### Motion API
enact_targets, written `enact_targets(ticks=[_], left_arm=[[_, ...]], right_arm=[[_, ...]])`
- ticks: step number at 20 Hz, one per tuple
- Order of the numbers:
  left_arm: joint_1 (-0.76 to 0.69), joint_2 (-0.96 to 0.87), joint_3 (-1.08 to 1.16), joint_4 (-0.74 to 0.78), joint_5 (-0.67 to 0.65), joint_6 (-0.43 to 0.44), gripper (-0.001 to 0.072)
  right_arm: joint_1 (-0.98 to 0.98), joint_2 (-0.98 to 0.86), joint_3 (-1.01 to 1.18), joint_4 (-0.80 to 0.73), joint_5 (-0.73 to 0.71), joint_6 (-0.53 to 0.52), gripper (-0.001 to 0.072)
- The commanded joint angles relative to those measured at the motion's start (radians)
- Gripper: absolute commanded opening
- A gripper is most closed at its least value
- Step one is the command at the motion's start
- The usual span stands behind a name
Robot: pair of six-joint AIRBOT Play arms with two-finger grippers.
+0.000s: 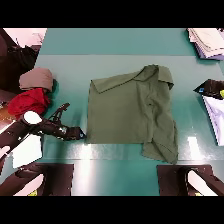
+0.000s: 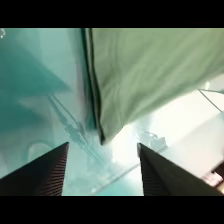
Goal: Fold the shirts.
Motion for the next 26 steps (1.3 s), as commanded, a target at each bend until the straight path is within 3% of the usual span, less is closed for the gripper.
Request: enact_targets(ticks=[1, 3, 9, 10, 11, 12, 17, 18, 19, 20, 23, 26], left_arm=[[-0.055, -0.029, -0.039, -0.023, 0.080, -0.049, 0.0503], [-0.055, -0.050, -0.039, -0.074, 0.085, -0.003, 0.0503], [-0.129, -0.121, -0.039, -0.130, 0.114, 0.002, 0.0500], [-0.149, -0.123, -0.038, -0.147, 0.141, 0.002, 0.0409], [-0.159, -0.122, -0.033, -0.164, 0.168, 0.002, 0.0147], [-0.162, -0.122, -0.021, -0.169, 0.179, 0.003, 0.0024], [-0.147, -0.078, 0.168, -0.062, 0.126, 0.026, 0.0026], [-0.132, -0.062, 0.206, -0.041, 0.119, 0.027, 0.0026], [-0.111, -0.049, 0.241, -0.022, 0.108, 0.027, 0.0027], [-0.094, -0.045, 0.269, -0.017, 0.101, 0.027, 0.0026], [-0.074, -0.042, 0.300, -0.014, 0.104, 0.027, 0.0027], [-0.074, -0.042, 0.300, -0.012, 0.097, 0.027, 0.0027]], right_arm=[[0.000, 0.057, -0.010, 0.002, 0.002, 0.001, 0.0377], [0.000, 0.079, -0.010, 0.002, 0.001, 0.001, 0.0377], [-0.002, 0.095, -0.010, 0.000, 0.045, 0.002, 0.0377], [-0.009, 0.095, -0.011, -0.001, 0.060, 0.002, 0.0377], [-0.021, 0.095, -0.011, -0.002, 0.077, 0.005, 0.0377], [-0.041, 0.095, -0.012, -0.008, 0.100, 0.012, 0.0377], [-0.214, 0.159, -0.275, -0.026, 0.196, 0.039, 0.0380], [-0.248, 0.186, -0.374, -0.035, 0.191, 0.038, 0.0420], [-0.279, 0.207, -0.467, -0.026, 0.187, 0.038, 0.0587], [-0.298, 0.220, -0.542, -0.021, 0.185, 0.038, 0.0612], [-0.300, 0.262, -0.714, -0.004, 0.161, 0.037, 0.0550], [-0.298, 0.264, -0.733, -0.026, 0.107, 0.047, 0.0501]])
